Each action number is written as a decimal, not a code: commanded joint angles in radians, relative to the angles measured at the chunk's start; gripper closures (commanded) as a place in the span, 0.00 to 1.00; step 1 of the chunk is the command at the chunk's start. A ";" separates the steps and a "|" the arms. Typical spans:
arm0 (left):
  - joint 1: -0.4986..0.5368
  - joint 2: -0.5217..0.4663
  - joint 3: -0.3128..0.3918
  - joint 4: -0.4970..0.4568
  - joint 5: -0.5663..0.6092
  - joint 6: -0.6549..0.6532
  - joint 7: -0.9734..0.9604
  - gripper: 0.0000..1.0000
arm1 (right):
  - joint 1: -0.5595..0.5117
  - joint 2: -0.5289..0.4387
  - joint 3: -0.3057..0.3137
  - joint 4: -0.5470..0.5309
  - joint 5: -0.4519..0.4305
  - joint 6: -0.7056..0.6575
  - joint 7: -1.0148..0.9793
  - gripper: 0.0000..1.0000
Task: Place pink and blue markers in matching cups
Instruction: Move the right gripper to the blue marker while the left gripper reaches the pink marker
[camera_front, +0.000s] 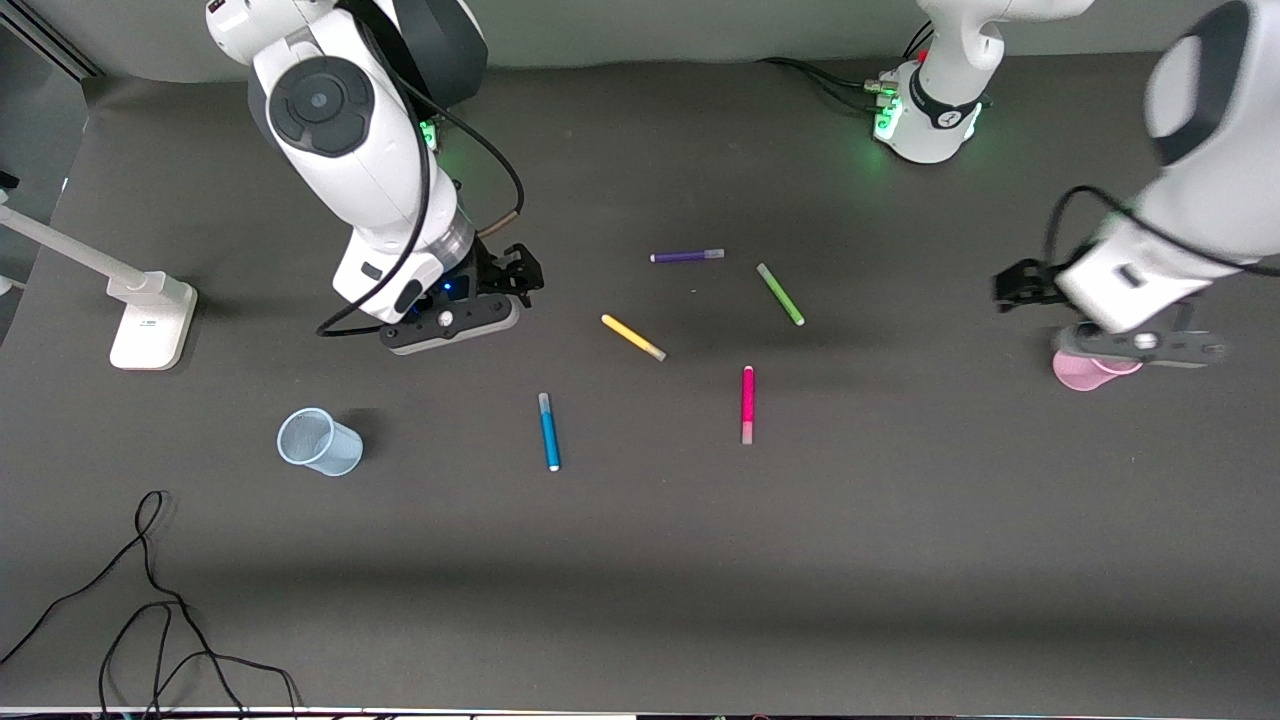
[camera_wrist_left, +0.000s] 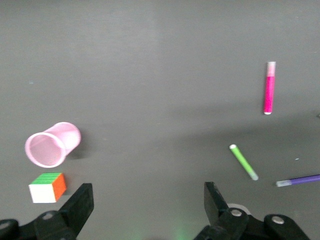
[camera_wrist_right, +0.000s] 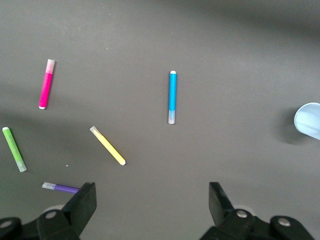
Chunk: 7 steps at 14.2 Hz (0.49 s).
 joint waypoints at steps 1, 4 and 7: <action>-0.105 0.080 0.009 0.023 -0.002 0.063 -0.089 0.02 | 0.002 0.038 -0.010 -0.011 -0.011 0.031 0.015 0.00; -0.170 0.187 0.009 0.023 -0.058 0.192 -0.140 0.02 | -0.001 0.040 -0.016 -0.146 -0.011 0.201 0.012 0.00; -0.192 0.287 0.009 0.021 -0.092 0.312 -0.140 0.02 | -0.003 0.060 -0.016 -0.278 -0.011 0.395 0.004 0.00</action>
